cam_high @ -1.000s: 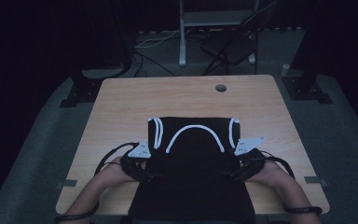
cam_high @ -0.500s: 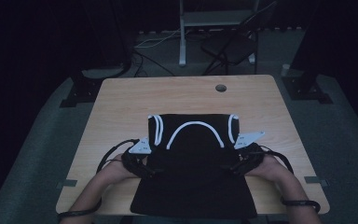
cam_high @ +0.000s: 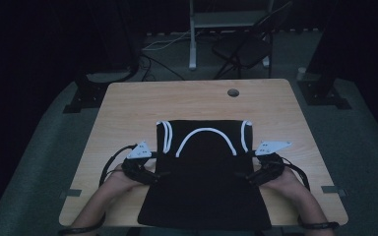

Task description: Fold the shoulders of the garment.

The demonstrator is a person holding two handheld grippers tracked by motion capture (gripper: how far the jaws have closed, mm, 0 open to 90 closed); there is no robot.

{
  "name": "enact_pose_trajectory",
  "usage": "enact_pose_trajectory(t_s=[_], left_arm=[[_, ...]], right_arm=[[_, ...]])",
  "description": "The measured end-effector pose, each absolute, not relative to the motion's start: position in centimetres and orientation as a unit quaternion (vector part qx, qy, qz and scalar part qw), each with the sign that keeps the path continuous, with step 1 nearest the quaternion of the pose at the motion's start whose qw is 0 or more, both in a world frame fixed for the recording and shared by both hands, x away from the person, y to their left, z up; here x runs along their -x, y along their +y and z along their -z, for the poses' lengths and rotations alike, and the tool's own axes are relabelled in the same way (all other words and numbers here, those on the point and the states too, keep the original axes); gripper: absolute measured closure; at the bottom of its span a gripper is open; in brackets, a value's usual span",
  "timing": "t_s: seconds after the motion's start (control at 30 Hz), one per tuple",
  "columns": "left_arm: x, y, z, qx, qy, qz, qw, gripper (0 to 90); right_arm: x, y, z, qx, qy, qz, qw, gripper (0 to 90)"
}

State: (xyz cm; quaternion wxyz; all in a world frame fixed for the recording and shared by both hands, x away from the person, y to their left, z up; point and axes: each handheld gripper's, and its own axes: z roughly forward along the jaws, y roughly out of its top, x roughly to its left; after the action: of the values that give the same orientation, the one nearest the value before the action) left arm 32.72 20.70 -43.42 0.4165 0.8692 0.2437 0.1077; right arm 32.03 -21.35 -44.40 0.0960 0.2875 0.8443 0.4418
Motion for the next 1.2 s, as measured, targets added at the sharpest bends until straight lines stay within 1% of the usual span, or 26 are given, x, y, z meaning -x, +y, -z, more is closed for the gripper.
enact_pose_trajectory(t_s=[0.37, 0.57, 0.97, 1.2], left_arm=[[-30.4, 20.7, 43.2, -0.886, 0.217, -0.117, 0.393, 11.7], [-29.5, 21.7, 43.7, -0.886, 0.246, -0.1, 0.38, 11.8], [-27.7, 24.5, 43.8, -0.878, 0.257, -0.125, 0.385, 11.8], [-27.3, 27.0, 43.9, -0.858, 0.288, -0.136, 0.403, 11.7]], right_arm=[[-29.9, -21.5, 44.5, -0.276, 0.851, -0.435, 0.098, 0.4], [-28.6, -22.6, 44.5, -0.283, 0.848, -0.436, 0.104, 0.4], [-26.8, -25.0, 44.5, -0.317, 0.833, -0.441, 0.103, 0.4], [-25.5, -27.2, 44.5, -0.347, 0.813, -0.453, 0.118, 0.4]])
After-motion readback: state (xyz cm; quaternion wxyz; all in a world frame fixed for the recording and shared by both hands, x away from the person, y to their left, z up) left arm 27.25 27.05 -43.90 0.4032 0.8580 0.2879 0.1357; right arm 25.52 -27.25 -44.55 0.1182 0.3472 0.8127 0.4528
